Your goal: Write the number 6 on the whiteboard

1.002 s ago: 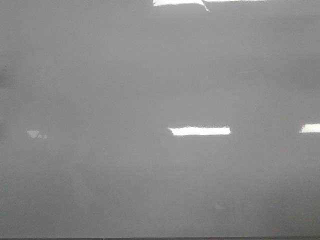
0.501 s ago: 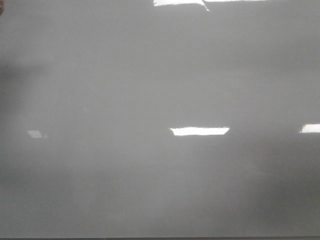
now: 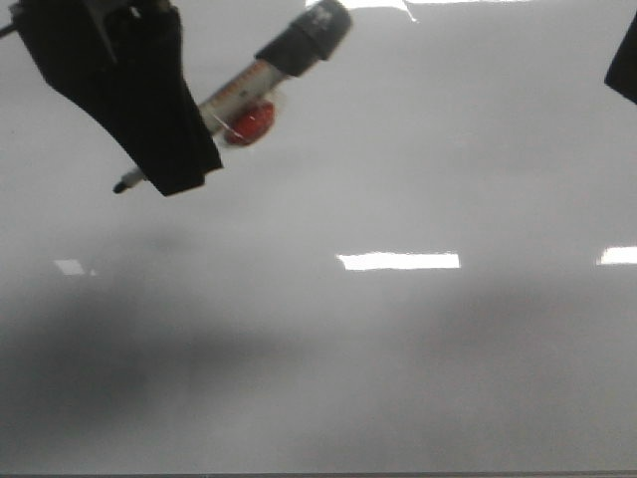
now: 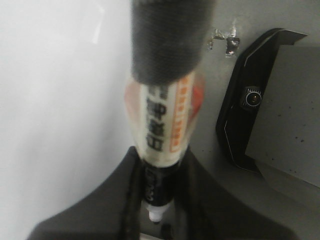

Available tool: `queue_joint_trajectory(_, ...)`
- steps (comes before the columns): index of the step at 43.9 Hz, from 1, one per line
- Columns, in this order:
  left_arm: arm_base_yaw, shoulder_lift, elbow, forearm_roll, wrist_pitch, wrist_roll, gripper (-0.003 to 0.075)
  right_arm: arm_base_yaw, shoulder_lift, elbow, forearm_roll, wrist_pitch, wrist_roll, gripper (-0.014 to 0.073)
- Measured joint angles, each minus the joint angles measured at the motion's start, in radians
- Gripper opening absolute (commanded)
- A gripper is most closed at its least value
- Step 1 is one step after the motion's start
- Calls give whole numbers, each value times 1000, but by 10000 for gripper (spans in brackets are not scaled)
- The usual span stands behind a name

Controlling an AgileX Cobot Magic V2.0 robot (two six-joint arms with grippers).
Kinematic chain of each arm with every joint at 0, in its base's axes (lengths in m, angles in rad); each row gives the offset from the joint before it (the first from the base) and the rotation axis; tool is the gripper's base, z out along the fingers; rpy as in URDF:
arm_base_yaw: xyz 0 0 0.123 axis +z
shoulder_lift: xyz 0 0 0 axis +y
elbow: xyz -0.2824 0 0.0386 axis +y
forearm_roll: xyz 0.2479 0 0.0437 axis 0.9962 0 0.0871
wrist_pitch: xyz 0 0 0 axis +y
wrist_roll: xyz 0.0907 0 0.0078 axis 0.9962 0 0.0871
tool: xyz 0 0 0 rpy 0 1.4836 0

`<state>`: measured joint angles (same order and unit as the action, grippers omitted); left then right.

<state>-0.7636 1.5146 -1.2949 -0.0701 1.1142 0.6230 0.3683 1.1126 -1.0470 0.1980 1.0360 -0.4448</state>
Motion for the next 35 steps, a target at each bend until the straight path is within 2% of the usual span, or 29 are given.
queue_joint_trajectory(11,-164,14,-2,0,-28,45,-20,78,2,0,247,37,-353,591)
queue_joint_trajectory(16,-199,14,-2,-2,-30,49,-20,110,13,-1,324,43,-478,591)
queue_joint_trajectory(25,-211,14,-2,-2,-31,50,-20,152,38,-2,356,45,-528,578)
queue_joint_trajectory(35,-211,14,-44,-14,-33,51,-20,155,54,-2,355,37,-530,435)
